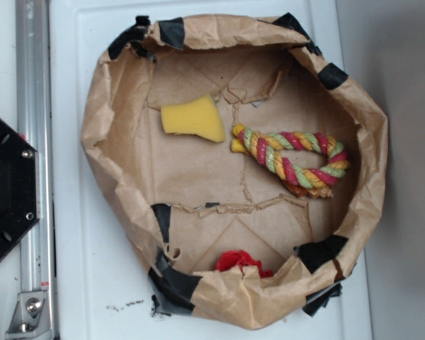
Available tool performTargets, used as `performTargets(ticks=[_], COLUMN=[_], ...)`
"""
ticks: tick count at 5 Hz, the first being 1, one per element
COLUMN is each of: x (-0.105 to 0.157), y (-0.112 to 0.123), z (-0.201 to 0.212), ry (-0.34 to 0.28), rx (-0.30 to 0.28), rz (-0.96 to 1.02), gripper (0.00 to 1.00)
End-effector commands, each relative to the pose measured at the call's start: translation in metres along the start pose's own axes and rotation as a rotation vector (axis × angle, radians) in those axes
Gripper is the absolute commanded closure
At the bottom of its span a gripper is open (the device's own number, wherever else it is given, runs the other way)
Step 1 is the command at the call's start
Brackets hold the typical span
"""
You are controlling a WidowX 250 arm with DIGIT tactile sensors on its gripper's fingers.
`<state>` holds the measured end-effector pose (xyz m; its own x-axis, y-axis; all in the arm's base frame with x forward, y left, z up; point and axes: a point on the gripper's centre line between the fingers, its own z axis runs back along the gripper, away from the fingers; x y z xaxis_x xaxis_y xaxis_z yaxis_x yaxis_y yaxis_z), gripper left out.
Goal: Grab the green sponge.
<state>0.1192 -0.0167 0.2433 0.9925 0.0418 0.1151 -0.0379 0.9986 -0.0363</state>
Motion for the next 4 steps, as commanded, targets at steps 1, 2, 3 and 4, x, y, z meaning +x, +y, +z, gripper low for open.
performTargets(ticks=[1, 2, 3, 4], x=[0.000, 0.028, 0.054, 0.078], y=[0.000, 0.031, 0.038, 0.046], z=[0.000, -0.025, -0.051, -0.098], ry=[0.000, -0.069, -0.134, -0.100], rx=[0.000, 0.059, 0.042, 0.046], rz=[0.000, -0.004, -0.045, -0.076], gripper=[0.00, 0.00, 0.00, 0.00])
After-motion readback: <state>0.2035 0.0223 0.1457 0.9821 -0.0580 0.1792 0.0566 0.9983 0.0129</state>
